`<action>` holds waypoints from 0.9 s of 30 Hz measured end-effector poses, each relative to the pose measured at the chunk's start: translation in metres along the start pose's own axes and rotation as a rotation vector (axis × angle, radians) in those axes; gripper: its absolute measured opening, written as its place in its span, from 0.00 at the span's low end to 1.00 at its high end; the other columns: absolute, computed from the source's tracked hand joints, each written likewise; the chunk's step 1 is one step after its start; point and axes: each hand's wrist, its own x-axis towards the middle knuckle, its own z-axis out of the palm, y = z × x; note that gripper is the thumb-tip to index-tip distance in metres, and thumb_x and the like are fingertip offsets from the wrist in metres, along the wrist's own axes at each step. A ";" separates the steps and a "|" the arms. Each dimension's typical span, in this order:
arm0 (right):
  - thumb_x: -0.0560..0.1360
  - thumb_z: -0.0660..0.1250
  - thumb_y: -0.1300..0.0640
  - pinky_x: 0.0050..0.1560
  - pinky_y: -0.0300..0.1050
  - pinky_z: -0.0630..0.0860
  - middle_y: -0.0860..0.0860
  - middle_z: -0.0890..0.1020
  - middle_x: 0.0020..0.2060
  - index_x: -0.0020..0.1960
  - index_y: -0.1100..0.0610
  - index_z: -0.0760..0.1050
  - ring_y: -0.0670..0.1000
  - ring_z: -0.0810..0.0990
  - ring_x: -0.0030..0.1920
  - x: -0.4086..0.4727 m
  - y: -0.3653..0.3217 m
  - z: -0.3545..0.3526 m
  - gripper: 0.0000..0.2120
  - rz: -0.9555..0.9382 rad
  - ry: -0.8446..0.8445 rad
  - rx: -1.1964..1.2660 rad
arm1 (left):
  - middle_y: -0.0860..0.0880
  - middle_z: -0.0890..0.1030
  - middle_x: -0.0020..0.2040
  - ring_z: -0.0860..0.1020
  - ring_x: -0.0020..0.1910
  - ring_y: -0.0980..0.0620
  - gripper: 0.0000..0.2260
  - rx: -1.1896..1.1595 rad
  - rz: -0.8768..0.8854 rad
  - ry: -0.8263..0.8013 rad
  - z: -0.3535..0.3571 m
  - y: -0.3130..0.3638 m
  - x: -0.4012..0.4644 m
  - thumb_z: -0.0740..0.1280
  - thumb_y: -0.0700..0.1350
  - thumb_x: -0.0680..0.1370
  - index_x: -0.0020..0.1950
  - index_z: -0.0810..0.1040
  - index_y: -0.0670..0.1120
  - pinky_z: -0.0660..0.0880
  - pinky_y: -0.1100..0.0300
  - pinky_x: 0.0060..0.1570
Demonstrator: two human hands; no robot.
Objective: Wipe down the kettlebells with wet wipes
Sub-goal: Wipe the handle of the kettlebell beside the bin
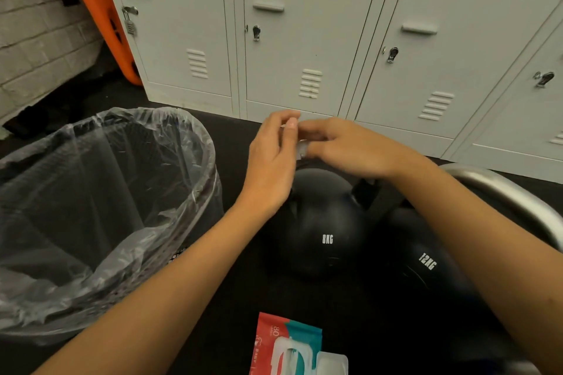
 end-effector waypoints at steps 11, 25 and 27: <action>0.77 0.56 0.68 0.56 0.40 0.76 0.49 0.84 0.42 0.44 0.53 0.76 0.47 0.83 0.47 -0.010 0.027 -0.021 0.14 0.198 0.586 0.404 | 0.50 0.78 0.61 0.74 0.60 0.57 0.15 0.346 0.125 -0.243 -0.004 -0.004 -0.007 0.56 0.47 0.83 0.67 0.75 0.46 0.68 0.64 0.62; 0.81 0.60 0.51 0.50 0.46 0.69 0.51 0.82 0.50 0.52 0.53 0.82 0.52 0.77 0.53 -0.025 0.041 -0.013 0.13 0.339 0.451 0.072 | 0.57 0.78 0.60 0.73 0.60 0.67 0.14 0.013 -0.123 0.094 -0.005 -0.035 -0.047 0.58 0.46 0.82 0.66 0.75 0.47 0.69 0.73 0.60; 0.82 0.58 0.49 0.51 0.45 0.67 0.50 0.81 0.53 0.52 0.53 0.82 0.51 0.76 0.53 -0.026 0.044 -0.013 0.15 0.378 0.465 0.137 | 0.57 0.78 0.59 0.74 0.60 0.68 0.13 0.016 -0.036 0.047 -0.001 -0.020 -0.035 0.59 0.44 0.82 0.65 0.76 0.47 0.68 0.73 0.59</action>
